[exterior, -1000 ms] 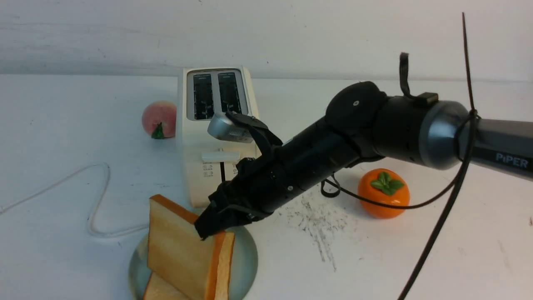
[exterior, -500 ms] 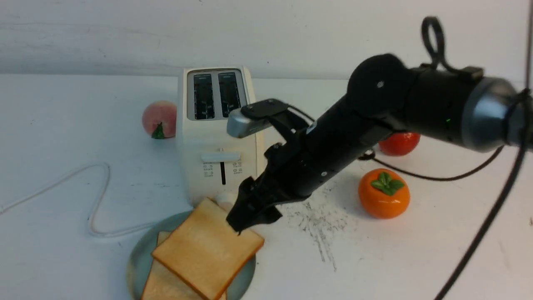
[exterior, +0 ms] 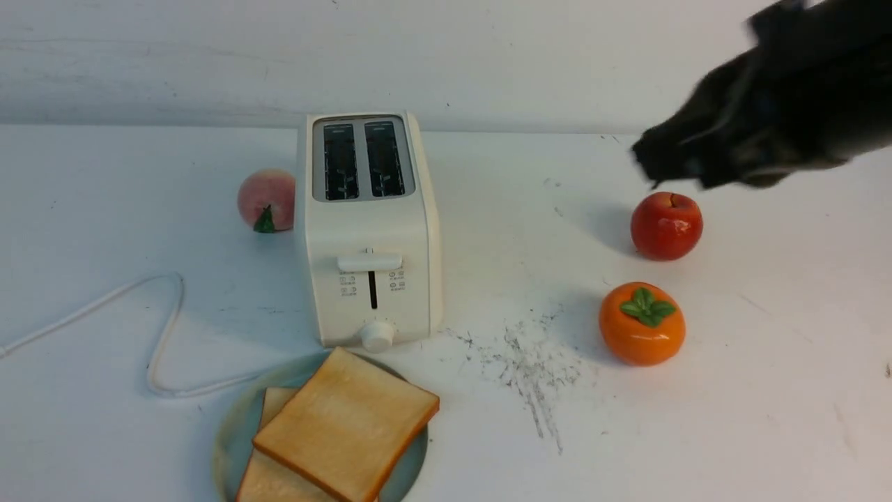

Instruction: Take toasted bread from bread machine on white table place on plate.

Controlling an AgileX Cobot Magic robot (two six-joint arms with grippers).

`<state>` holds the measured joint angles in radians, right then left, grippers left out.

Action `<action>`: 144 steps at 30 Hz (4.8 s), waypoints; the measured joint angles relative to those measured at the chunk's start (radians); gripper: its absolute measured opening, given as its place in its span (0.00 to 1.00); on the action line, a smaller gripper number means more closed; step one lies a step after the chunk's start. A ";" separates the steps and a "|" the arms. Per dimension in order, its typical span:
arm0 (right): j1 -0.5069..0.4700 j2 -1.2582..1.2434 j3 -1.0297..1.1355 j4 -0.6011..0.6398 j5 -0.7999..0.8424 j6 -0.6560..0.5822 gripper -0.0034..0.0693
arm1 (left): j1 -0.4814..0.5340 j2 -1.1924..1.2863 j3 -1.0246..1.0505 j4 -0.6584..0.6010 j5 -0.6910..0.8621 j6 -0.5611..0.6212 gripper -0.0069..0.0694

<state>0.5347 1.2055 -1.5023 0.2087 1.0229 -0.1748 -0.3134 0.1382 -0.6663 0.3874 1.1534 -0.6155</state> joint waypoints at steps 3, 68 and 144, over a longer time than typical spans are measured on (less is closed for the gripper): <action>0.000 -0.169 0.037 -0.092 0.005 0.133 0.03 | 0.000 0.000 0.000 -0.064 -0.099 0.000 0.07; -0.001 -1.114 1.236 -0.456 -0.691 0.506 0.11 | 0.204 -0.125 0.556 -0.331 -0.807 0.182 0.11; -0.496 -1.215 1.521 -0.459 -0.642 0.533 0.23 | 0.233 -0.149 0.697 -0.363 -0.759 0.318 0.21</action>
<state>0.0389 -0.0099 0.0184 -0.2501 0.3809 0.3585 -0.0805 -0.0112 0.0309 0.0248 0.3946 -0.2973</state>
